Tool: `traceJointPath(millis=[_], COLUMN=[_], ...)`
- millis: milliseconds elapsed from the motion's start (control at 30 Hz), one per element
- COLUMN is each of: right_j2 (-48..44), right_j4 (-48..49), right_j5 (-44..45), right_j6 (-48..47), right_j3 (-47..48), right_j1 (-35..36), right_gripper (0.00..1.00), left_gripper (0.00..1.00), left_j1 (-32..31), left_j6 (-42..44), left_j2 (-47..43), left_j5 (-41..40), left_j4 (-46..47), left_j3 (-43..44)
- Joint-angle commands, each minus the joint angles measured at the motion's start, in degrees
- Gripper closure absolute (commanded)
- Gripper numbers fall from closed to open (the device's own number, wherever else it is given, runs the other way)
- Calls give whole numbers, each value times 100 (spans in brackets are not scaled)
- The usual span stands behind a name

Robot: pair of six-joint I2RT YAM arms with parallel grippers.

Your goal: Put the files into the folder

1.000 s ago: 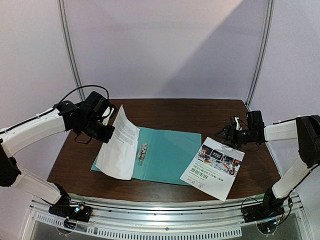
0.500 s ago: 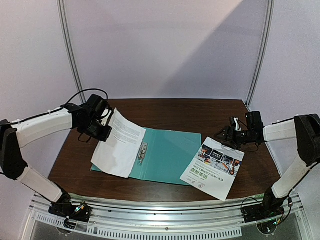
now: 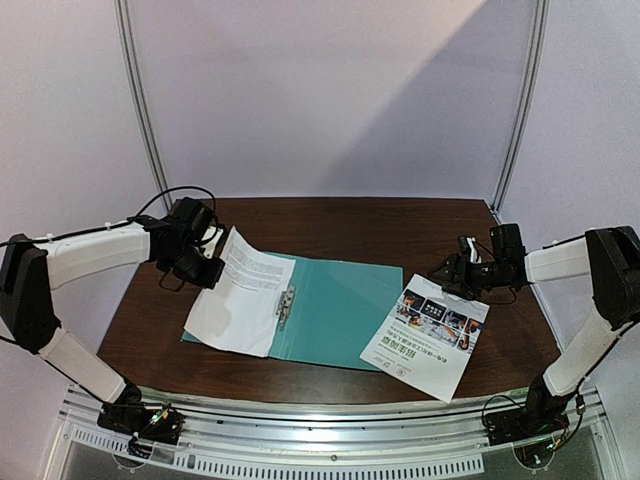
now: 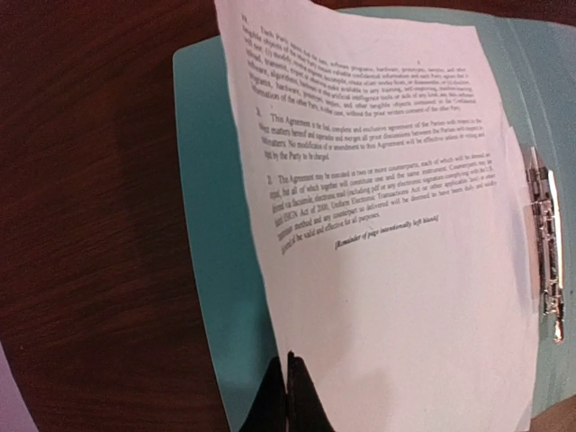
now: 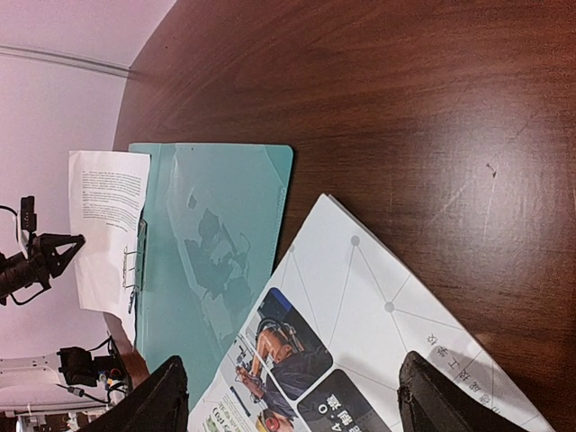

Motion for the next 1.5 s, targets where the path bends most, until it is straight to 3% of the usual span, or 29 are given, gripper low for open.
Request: traceJointPath(millis=[0,900,1233,1467], right_j2=[90,143,120,104], right_j4=[2,31,3,-68], right_j5=[9,-13,3,13], right_j6=[-76,-102,-102,-120], right_j3=[113,84,102,188], right_j1=[44,41,38,43], right_gripper=[21,21,21,20], left_gripper=[100,98,79,54], left_j1=[113,155,159,155], left_j6=[-71,-219,-322,-374], left_j2=[52,373,326,61], left_j5=[117,-60,-357,-602], left_j4=[233,356,296,406], left_j3=[-56,139,133,159])
